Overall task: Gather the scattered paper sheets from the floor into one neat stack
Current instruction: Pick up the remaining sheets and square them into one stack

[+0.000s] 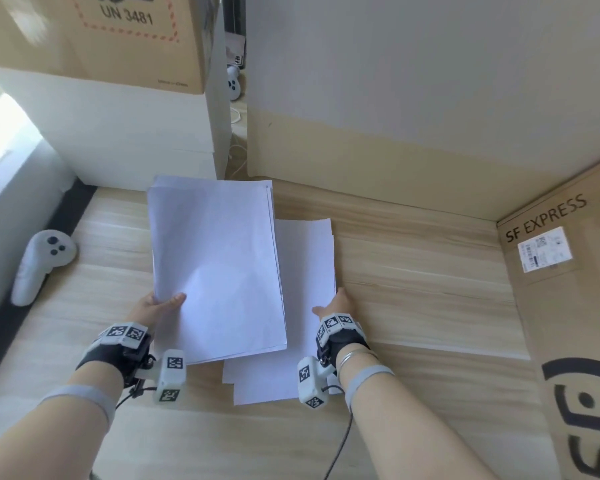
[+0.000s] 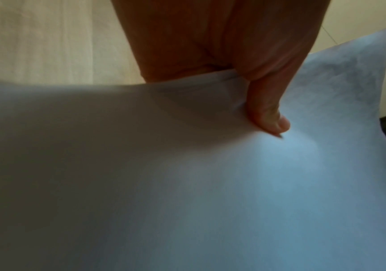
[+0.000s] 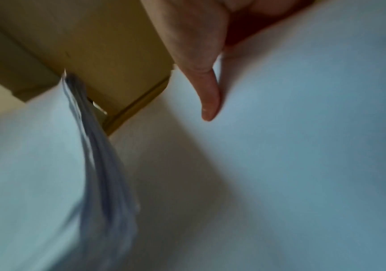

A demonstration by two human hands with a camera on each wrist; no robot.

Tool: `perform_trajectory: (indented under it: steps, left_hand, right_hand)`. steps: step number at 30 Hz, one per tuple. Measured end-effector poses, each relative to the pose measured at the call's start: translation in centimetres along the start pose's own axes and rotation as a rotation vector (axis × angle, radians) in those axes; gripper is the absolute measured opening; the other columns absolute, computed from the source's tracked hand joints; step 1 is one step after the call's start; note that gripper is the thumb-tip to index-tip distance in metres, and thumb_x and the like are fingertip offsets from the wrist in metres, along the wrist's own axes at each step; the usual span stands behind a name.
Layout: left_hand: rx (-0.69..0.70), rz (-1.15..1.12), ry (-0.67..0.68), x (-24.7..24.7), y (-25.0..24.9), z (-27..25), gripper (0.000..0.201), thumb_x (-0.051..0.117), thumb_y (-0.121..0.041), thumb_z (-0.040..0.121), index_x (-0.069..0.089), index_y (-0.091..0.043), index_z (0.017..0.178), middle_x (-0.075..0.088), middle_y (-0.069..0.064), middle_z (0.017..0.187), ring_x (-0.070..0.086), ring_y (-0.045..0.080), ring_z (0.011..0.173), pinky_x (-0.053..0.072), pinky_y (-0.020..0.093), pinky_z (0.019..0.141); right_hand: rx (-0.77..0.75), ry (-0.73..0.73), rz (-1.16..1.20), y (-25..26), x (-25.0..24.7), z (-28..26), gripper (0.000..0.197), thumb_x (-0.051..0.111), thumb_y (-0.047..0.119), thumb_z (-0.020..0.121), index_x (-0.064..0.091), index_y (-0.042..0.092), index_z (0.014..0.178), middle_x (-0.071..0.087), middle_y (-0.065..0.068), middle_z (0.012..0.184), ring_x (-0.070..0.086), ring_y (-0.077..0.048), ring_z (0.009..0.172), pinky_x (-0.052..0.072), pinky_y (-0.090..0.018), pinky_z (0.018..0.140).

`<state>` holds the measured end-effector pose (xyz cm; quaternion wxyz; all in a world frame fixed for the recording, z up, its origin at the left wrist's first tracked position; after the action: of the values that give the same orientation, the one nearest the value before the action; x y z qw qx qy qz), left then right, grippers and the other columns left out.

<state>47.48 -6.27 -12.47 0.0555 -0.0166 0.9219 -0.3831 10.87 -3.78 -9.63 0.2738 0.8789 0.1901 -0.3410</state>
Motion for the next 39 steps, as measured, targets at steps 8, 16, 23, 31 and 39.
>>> perform_trajectory:
  steps: [8, 16, 23, 31, 39]
  left_hand:
    - [-0.032, 0.027, -0.012, 0.6, -0.4, -0.1, 0.040, 0.060, -0.012, 0.087, 0.052, 0.002, 0.124, 0.059, 0.024, 0.110, 0.056, 0.036, 0.099, 0.043, 0.056, 0.098]
    - [-0.074, 0.117, -0.033, 1.9, 0.4, 0.8, 0.046, 0.067, -0.017, 0.083, 0.053, 0.002, 0.123, 0.060, 0.026, 0.106, 0.057, 0.036, 0.093, 0.045, 0.056, 0.094]
    - [-0.082, 0.201, 0.015, 5.9, 0.2, -0.2, 0.040, 0.065, -0.013, 0.085, 0.056, 0.009, 0.116, 0.059, 0.017, 0.082, 0.055, 0.029, 0.074, 0.044, 0.041, 0.076]
    - [-0.075, 0.389, 0.140, 14.4, -1.5, -2.3, 0.018, 0.059, -0.010, 0.084, 0.059, 0.005, 0.093, 0.060, 0.023, 0.090, 0.057, 0.032, 0.084, 0.045, 0.040, 0.078]
    - [0.046, 0.256, 0.277, 18.6, -4.7, -6.0, 0.032, 0.043, -0.026, 0.096, 0.057, -0.004, 0.115, 0.071, 0.006, 0.099, 0.060, 0.032, 0.105, 0.050, 0.029, 0.095]
  right_hand:
    - [0.028, -0.002, 0.013, -1.4, -0.8, -0.4, 0.038, 0.054, 0.016, 0.090, 0.051, 0.000, 0.124, 0.052, -0.019, 0.131, 0.051, -0.030, 0.120, 0.043, -0.032, 0.095]
    - [-0.029, -0.239, 0.331, -4.8, -11.0, 1.4, 0.036, 0.052, 0.006, 0.091, 0.050, -0.012, 0.122, 0.058, -0.021, 0.121, 0.057, -0.031, 0.111, 0.041, -0.031, 0.085]
    - [-0.031, -0.333, 0.596, -6.9, -15.8, 2.7, 0.032, 0.057, 0.009, 0.087, 0.058, -0.012, 0.111, 0.062, -0.020, 0.102, 0.052, -0.020, 0.088, 0.039, -0.029, 0.077]
    - [-0.141, -0.080, 0.598, -1.9, -8.7, 0.2, 0.047, 0.057, 0.001, 0.087, 0.041, -0.007, 0.131, 0.052, -0.017, 0.132, 0.052, -0.029, 0.120, 0.039, -0.032, 0.099]
    - [-0.138, -0.018, 0.578, -3.1, -10.3, 0.3, 0.042, 0.067, 0.002, 0.081, 0.055, -0.004, 0.120, 0.061, -0.020, 0.123, 0.059, -0.033, 0.113, 0.044, -0.030, 0.089]
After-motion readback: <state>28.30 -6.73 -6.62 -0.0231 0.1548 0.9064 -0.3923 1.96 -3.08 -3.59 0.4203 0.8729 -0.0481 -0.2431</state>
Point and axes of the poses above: each hand's wrist, its own z-axis towards the middle knuckle, its own x-axis out of the palm, y = z × x, the point moved 8 cm from there along z, towards the middle knuckle
